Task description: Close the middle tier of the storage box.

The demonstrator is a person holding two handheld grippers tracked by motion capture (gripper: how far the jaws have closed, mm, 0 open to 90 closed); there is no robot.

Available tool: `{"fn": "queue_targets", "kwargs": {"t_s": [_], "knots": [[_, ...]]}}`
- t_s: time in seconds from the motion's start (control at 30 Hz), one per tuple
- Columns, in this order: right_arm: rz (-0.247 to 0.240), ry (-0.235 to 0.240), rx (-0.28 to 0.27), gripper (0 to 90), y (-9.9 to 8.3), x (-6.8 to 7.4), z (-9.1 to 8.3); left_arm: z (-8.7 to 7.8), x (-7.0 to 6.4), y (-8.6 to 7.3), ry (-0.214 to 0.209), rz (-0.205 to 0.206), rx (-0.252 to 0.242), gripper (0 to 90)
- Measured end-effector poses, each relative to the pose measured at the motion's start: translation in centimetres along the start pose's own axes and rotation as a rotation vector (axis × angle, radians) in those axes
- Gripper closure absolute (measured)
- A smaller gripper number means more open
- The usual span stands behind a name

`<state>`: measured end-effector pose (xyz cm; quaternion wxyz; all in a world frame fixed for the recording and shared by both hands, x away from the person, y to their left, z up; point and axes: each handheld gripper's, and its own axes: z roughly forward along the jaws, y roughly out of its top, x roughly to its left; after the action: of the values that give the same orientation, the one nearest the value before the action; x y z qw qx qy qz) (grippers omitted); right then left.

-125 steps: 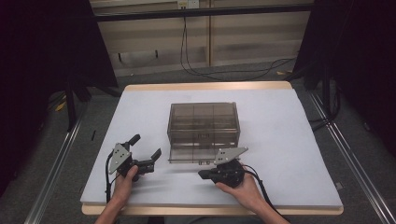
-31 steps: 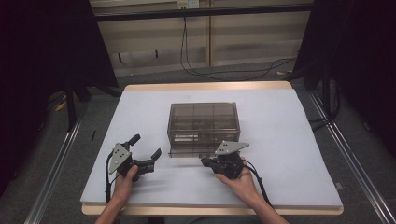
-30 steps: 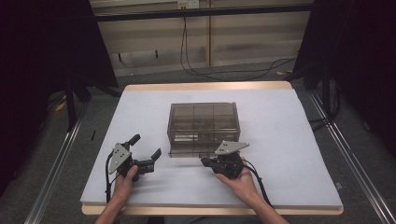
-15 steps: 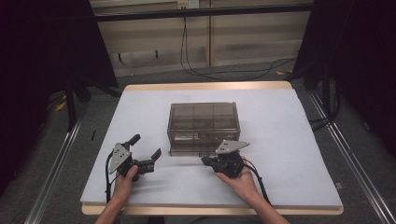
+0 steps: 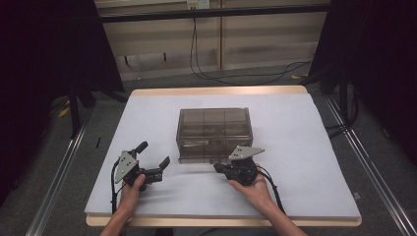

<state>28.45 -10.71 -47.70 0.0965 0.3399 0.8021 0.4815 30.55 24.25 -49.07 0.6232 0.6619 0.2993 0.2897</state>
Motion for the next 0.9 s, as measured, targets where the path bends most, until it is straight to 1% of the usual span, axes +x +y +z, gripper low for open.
{"fn": "queue_targets", "kwargs": {"t_s": [0.07, 0.1, 0.33, 0.43, 0.5, 0.73, 0.77, 0.8, 0.9], "knots": [[-0.005, -0.003, 0.001, 90.0, 0.03, -0.09, -0.01, 0.01, 0.01, 0.01, -0.002, 0.001, 0.001, 0.9], [-0.01, -0.007, 0.002, 90.0, 0.06, -0.09, 0.03, 0.05, -0.06, -0.01, 0.001, -0.008, -0.006, 0.9], [-0.011, -0.009, 0.012, 90.0, 0.32, -0.18, 0.16, 0.0, 0.01, 0.0, 0.001, 0.001, 0.001, 0.9], [-0.002, -0.007, -0.003, 90.0, 0.6, -0.34, 0.24, 0.04, -0.05, 0.0, 0.001, -0.005, -0.004, 0.9], [-0.004, -0.005, 0.002, 90.0, 0.72, -0.35, 0.39, 0.0, -0.01, 0.0, 0.002, 0.001, 0.001, 0.9], [-0.005, -0.004, -0.001, 90.0, 0.81, -0.36, 0.55, 0.03, -0.04, -0.01, 0.0, -0.005, -0.003, 0.9], [-0.004, -0.004, -0.001, 90.0, 0.82, -0.36, 0.56, 0.0, 0.0, 0.0, -0.002, 0.001, 0.001, 0.9], [-0.003, -0.005, -0.002, 90.0, 0.82, -0.36, 0.57, 0.03, -0.04, -0.01, -0.001, -0.005, -0.003, 0.9], [-0.001, -0.004, -0.004, 90.0, 0.82, -0.4, 0.62, 0.01, 0.0, 0.0, 0.003, 0.001, 0.0, 0.9]]}}
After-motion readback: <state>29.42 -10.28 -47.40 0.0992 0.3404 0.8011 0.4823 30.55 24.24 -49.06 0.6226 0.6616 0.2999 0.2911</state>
